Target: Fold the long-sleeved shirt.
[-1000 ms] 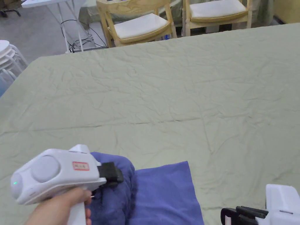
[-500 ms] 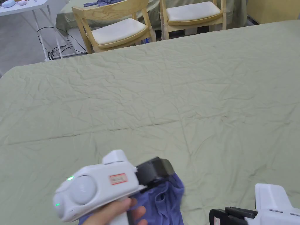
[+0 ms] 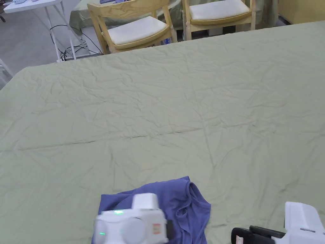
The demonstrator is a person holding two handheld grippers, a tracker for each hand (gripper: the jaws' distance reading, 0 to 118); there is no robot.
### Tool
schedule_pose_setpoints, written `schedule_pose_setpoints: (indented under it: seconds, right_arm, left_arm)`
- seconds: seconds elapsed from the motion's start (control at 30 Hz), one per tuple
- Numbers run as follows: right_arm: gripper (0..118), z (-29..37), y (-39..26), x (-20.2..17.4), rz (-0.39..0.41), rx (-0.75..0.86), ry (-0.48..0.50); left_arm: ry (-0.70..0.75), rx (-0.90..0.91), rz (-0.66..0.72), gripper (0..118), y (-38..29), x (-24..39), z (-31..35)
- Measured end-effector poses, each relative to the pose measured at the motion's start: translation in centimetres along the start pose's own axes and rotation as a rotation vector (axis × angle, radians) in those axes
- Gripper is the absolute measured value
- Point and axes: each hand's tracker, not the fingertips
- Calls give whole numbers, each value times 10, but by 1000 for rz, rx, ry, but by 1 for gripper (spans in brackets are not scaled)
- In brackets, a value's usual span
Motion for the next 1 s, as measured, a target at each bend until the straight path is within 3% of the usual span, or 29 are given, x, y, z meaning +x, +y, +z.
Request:
schedule_pose_setpoints:
  seconds: [0.07,0.17,0.27,0.33,0.5,0.7,0.83,0.87,1.0]
  right_arm:
    - [2,7,2,4,-15,13,-22]
    - [2,16,7,9,-22,33,-56]
    - [2,21,14,13,-31,66,-87]
    - [2,22,20,14,-43,100,-95]
    - [2,2,35,-3,-42,124,-101]
    - [2,-67,51,-50,51,11,-18]
    - [2,-126,56,-65,22,-44,-16]
    - [2,-142,54,-60,1,-85,-41]
    - [2,-193,33,-37,-26,-212,-319]
  left_arm:
    - [50,15,-76,3,-10,38,-10]
    - [6,39,-59,3,-9,67,-7]
    - [-311,49,51,3,-2,72,26]
    - [-417,100,68,2,4,64,61]
    - [-314,272,156,2,14,-23,135]
    - [-37,286,339,3,5,-151,162]
    - [-51,260,472,3,-14,-184,160]
    - [-60,258,479,3,-17,-186,158]
    - [-98,219,505,3,-20,-182,142]
